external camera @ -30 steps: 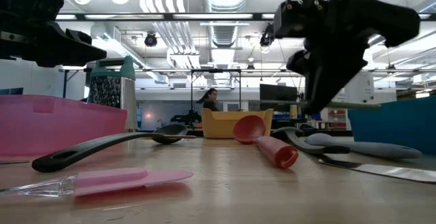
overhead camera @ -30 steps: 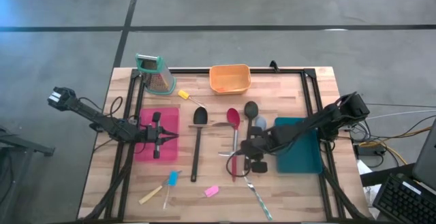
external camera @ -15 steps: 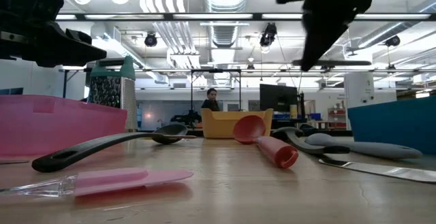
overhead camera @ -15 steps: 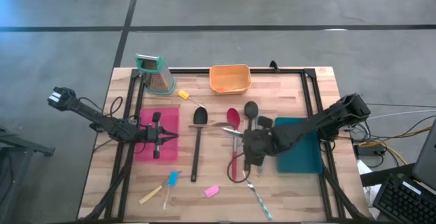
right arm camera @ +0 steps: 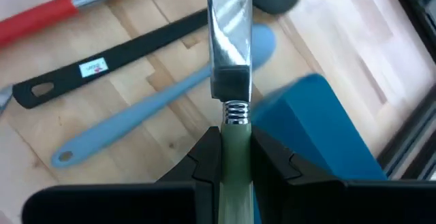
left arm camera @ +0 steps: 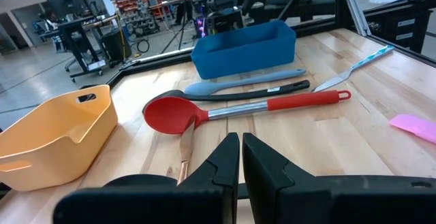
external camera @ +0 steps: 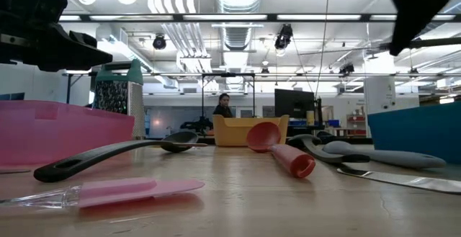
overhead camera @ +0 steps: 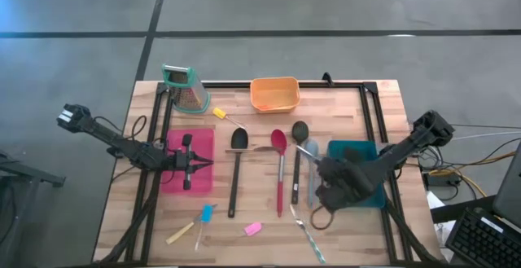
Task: Pick & Place Kitchen Items
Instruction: Put the green knife into the blue bin
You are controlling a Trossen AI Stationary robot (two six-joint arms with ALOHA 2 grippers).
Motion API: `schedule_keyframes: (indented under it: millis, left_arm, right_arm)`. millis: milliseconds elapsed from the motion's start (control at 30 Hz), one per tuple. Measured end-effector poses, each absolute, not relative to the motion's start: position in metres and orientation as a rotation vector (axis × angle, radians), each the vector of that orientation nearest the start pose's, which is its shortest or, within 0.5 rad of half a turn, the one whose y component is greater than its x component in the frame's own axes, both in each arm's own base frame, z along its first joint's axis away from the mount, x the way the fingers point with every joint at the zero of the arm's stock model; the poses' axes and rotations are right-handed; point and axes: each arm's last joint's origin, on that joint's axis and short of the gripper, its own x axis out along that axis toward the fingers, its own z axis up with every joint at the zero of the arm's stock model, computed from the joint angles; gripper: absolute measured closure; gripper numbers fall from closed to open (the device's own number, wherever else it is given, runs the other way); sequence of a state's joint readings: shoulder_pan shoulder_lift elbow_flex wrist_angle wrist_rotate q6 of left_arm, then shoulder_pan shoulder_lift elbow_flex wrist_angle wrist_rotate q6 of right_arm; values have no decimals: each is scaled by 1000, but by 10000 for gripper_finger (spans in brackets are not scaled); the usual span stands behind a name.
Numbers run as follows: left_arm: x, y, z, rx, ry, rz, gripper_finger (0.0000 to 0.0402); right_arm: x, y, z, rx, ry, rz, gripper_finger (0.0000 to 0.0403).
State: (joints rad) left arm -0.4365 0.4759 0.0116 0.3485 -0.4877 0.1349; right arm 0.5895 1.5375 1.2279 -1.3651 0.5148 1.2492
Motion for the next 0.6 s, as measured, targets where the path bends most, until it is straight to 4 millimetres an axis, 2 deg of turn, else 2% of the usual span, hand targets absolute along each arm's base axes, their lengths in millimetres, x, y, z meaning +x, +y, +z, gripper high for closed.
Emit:
schedule_keyframes:
  millis: [200, 333, 467, 600]
  left_arm:
    - [118, -40, 158, 186, 107, 44, 378]
    - [118, -40, 158, 186, 107, 44, 378]
    - [118, -40, 158, 186, 107, 44, 378]
    - [118, -40, 158, 186, 106, 44, 378]
  right_arm:
    - [184, 133, 254, 288, 1017, -831, 359]
    - [167, 134, 239, 372, 963, -896, 359]
    - [162, 133, 222, 458, 931, -919, 359]
    - [159, 131, 212, 476, 984, -937, 359]
